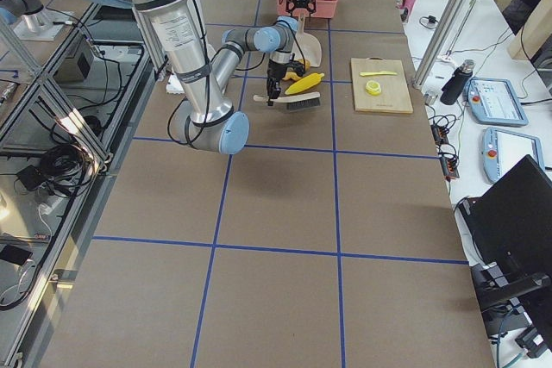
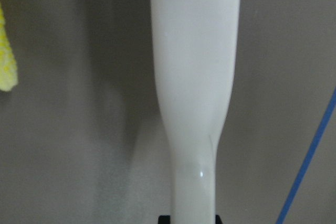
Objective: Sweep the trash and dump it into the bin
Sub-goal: 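Carry the brush with the right gripper toward the potato, ginger and corn, then sweep the corn, ginger and potato into the dustpan with the right-held brush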
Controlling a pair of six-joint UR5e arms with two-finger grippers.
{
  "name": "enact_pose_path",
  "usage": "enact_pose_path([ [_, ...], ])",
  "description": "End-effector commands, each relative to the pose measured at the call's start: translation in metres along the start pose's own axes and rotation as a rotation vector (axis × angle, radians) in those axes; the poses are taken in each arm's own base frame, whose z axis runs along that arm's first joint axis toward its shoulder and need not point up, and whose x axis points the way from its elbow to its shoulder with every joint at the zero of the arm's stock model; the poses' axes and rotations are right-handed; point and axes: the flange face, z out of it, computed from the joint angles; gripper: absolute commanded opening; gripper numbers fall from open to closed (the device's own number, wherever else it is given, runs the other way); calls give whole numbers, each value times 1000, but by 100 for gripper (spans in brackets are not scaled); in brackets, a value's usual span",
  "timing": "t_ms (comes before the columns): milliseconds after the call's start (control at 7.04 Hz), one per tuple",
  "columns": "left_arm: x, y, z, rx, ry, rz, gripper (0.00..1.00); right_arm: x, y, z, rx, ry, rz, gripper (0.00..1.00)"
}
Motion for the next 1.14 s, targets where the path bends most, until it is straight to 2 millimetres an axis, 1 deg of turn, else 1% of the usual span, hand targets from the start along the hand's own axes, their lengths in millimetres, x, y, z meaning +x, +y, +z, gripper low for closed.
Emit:
enact_pose_path([
  [0, 1, -7, 4, -4, 4, -49, 95, -26, 6, 5, 17, -40, -22, 0],
  [142, 2, -1, 8, -15, 9, -53, 95, -40, 0, 7, 26, -59, -30, 0],
  [284, 0, -4, 6, -9, 6, -53, 95, -55, -12, 9, 32, -77, -14, 0],
  [426, 0, -2, 7, -13, 8, -53, 95, -66, -22, 14, 39, -98, -22, 0],
  [568, 0, -2, 8, -14, 9, -56, 95, -72, -24, 8, 46, -115, -23, 0],
  [852, -1, 0, 6, -13, 4, -59, 95, -85, -24, -10, 54, -157, -9, 0],
  [994, -2, 1, 6, -14, 2, -56, 95, -91, -26, -11, 56, -196, 5, 0],
])
